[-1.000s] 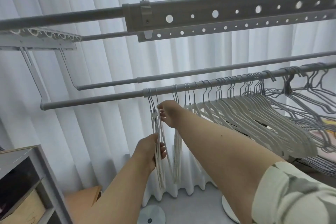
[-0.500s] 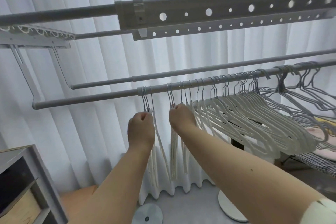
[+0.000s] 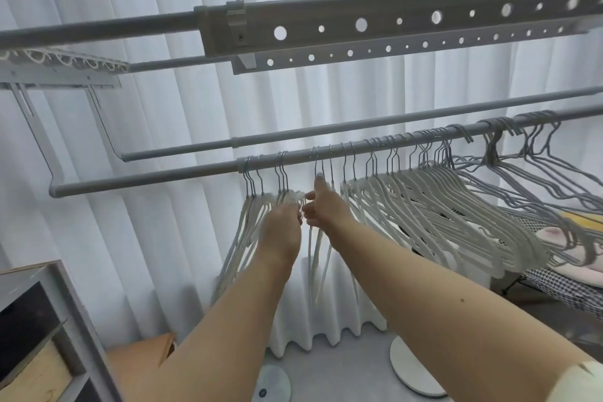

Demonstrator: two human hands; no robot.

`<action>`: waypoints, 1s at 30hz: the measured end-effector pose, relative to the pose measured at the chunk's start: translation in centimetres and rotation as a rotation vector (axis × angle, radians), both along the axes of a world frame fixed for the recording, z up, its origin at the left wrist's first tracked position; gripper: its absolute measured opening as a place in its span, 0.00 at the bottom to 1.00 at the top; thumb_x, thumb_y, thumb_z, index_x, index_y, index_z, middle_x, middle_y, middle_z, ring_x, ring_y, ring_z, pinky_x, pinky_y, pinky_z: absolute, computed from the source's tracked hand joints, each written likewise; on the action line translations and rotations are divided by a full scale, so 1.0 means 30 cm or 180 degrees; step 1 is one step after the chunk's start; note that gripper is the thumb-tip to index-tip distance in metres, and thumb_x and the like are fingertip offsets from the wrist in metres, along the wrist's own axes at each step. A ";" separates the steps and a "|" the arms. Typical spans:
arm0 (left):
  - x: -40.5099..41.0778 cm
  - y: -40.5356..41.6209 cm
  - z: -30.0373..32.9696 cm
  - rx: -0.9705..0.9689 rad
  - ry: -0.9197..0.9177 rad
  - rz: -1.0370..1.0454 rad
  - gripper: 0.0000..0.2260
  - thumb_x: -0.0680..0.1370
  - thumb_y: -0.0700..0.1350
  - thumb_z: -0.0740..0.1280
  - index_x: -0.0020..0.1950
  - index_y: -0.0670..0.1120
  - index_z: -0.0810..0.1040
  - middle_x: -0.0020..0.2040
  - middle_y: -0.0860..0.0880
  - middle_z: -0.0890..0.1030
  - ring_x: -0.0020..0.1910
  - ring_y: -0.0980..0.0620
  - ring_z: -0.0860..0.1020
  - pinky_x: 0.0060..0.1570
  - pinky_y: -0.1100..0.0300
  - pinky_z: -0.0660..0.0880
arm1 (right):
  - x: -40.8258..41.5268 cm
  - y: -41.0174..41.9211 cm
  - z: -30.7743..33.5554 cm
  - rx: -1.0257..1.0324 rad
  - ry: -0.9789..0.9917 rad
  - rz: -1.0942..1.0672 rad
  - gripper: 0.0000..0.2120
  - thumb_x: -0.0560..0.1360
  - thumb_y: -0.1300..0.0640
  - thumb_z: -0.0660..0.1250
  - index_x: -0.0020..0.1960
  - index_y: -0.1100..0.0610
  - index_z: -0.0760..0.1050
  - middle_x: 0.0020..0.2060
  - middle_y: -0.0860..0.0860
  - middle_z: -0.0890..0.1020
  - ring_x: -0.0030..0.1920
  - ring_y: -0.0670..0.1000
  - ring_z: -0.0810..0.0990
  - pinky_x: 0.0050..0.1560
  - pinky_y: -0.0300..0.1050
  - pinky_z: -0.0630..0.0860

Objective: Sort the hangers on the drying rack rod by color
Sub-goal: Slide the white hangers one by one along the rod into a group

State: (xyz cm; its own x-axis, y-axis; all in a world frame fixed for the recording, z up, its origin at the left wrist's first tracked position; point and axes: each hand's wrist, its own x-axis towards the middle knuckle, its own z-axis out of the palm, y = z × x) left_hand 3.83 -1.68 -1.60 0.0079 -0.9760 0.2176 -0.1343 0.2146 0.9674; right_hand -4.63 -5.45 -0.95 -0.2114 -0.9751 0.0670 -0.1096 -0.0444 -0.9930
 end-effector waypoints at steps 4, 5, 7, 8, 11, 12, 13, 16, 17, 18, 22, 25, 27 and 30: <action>-0.041 -0.028 -0.058 0.0511 -0.0738 0.0028 0.05 0.79 0.40 0.59 0.44 0.45 0.71 0.42 0.46 0.75 0.39 0.49 0.74 0.43 0.56 0.73 | -0.030 0.010 -0.005 -0.0159 0.0012 -0.0315 0.33 0.71 0.35 0.43 0.52 0.58 0.74 0.47 0.55 0.74 0.50 0.55 0.73 0.64 0.59 0.70; -0.057 -0.023 -0.075 0.0679 -0.0622 -0.0131 0.01 0.79 0.41 0.60 0.48 0.44 0.70 0.44 0.46 0.76 0.42 0.47 0.76 0.46 0.55 0.76 | -0.038 0.002 -0.017 -0.0123 -0.0049 -0.0394 0.31 0.68 0.32 0.43 0.46 0.54 0.73 0.45 0.53 0.74 0.49 0.54 0.71 0.63 0.57 0.70; -0.075 -0.021 -0.104 0.0979 -0.0253 -0.0378 0.02 0.79 0.38 0.61 0.47 0.44 0.69 0.44 0.42 0.77 0.39 0.45 0.77 0.42 0.54 0.76 | -0.049 -0.004 -0.040 -0.0047 -0.0213 -0.0376 0.26 0.63 0.29 0.44 0.40 0.47 0.69 0.41 0.49 0.72 0.49 0.53 0.69 0.62 0.54 0.69; -0.083 -0.018 -0.112 0.1011 -0.0214 -0.0437 0.03 0.79 0.37 0.61 0.45 0.43 0.70 0.43 0.41 0.78 0.38 0.45 0.77 0.39 0.55 0.76 | -0.052 -0.004 -0.047 -0.0060 -0.0270 -0.0328 0.25 0.63 0.28 0.45 0.39 0.46 0.68 0.41 0.48 0.71 0.49 0.53 0.68 0.63 0.54 0.69; -0.090 -0.015 -0.135 0.0939 -0.0153 -0.0418 0.07 0.80 0.38 0.60 0.43 0.42 0.74 0.39 0.43 0.77 0.34 0.47 0.75 0.35 0.58 0.73 | -0.062 0.024 -0.040 -0.0113 -0.0276 -0.0317 0.25 0.70 0.32 0.46 0.47 0.49 0.70 0.48 0.50 0.70 0.51 0.52 0.68 0.68 0.56 0.67; -0.088 -0.016 -0.136 0.0899 -0.0145 -0.0337 0.07 0.80 0.38 0.60 0.43 0.41 0.74 0.36 0.44 0.75 0.32 0.49 0.73 0.34 0.59 0.72 | -0.070 0.032 -0.039 -0.0161 -0.0224 -0.0349 0.24 0.74 0.33 0.46 0.50 0.50 0.70 0.49 0.50 0.71 0.52 0.52 0.69 0.68 0.56 0.68; -0.084 -0.023 -0.137 0.0839 -0.0136 -0.0226 0.08 0.81 0.38 0.59 0.42 0.41 0.73 0.35 0.45 0.73 0.31 0.49 0.71 0.33 0.59 0.71 | -0.079 0.037 -0.039 -0.0152 -0.0151 -0.0377 0.23 0.76 0.35 0.46 0.51 0.50 0.70 0.48 0.50 0.72 0.52 0.52 0.70 0.66 0.55 0.69; -0.075 -0.048 -0.112 0.0872 0.0069 0.0110 0.11 0.80 0.36 0.58 0.37 0.40 0.71 0.33 0.45 0.71 0.29 0.49 0.67 0.30 0.59 0.71 | -0.109 0.046 -0.038 -0.0020 -0.0045 -0.0408 0.30 0.78 0.34 0.45 0.59 0.53 0.75 0.52 0.51 0.76 0.56 0.54 0.73 0.63 0.52 0.69; -0.074 -0.056 -0.097 0.0920 0.0157 0.0153 0.12 0.80 0.35 0.59 0.36 0.41 0.71 0.33 0.45 0.71 0.28 0.49 0.68 0.28 0.60 0.71 | -0.119 0.043 -0.040 0.0046 0.0021 -0.0445 0.32 0.79 0.35 0.44 0.65 0.55 0.73 0.59 0.53 0.77 0.60 0.55 0.74 0.62 0.51 0.69; -0.073 -0.062 -0.080 0.0972 0.0226 0.0150 0.12 0.80 0.35 0.59 0.36 0.41 0.72 0.33 0.45 0.71 0.27 0.50 0.68 0.26 0.60 0.71 | -0.125 0.041 -0.040 0.0100 0.0152 -0.0485 0.32 0.80 0.36 0.44 0.69 0.57 0.71 0.63 0.54 0.76 0.63 0.56 0.74 0.60 0.50 0.69; -0.077 -0.098 -0.027 0.0975 0.0490 -0.0038 0.12 0.79 0.33 0.58 0.36 0.39 0.71 0.31 0.44 0.71 0.18 0.55 0.68 0.20 0.64 0.72 | -0.115 0.056 -0.043 0.0115 0.0403 -0.0364 0.34 0.79 0.36 0.45 0.65 0.62 0.72 0.55 0.57 0.77 0.59 0.60 0.76 0.62 0.56 0.73; -0.079 -0.125 -0.022 0.1132 0.0802 -0.0255 0.11 0.79 0.34 0.56 0.37 0.40 0.69 0.25 0.46 0.72 0.18 0.54 0.67 0.23 0.62 0.73 | -0.111 0.061 -0.060 0.0288 0.0586 -0.0234 0.34 0.79 0.35 0.45 0.63 0.61 0.73 0.53 0.58 0.78 0.58 0.60 0.77 0.62 0.58 0.73; -0.083 -0.133 -0.025 0.1255 0.0941 -0.0425 0.11 0.80 0.35 0.55 0.38 0.40 0.68 0.20 0.48 0.71 0.17 0.55 0.67 0.23 0.62 0.73 | -0.128 0.061 -0.068 0.0325 0.0806 -0.0199 0.33 0.80 0.37 0.44 0.66 0.60 0.72 0.59 0.58 0.78 0.61 0.60 0.76 0.65 0.57 0.70; -0.102 -0.121 -0.035 0.1417 0.1029 -0.0476 0.08 0.82 0.39 0.57 0.50 0.35 0.72 0.21 0.46 0.74 0.16 0.54 0.70 0.23 0.61 0.76 | -0.162 0.061 -0.072 0.0302 0.0951 -0.0299 0.30 0.82 0.40 0.44 0.68 0.59 0.71 0.64 0.58 0.76 0.65 0.59 0.73 0.67 0.53 0.67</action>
State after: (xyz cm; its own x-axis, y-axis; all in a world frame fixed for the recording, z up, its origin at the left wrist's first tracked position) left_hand 0.78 -5.32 -2.65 -0.1397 -0.9687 -0.2054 0.1840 -0.2293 0.9558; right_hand -9.48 -3.61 -3.11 -0.2854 -0.9571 0.0495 -0.3959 0.0707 -0.9155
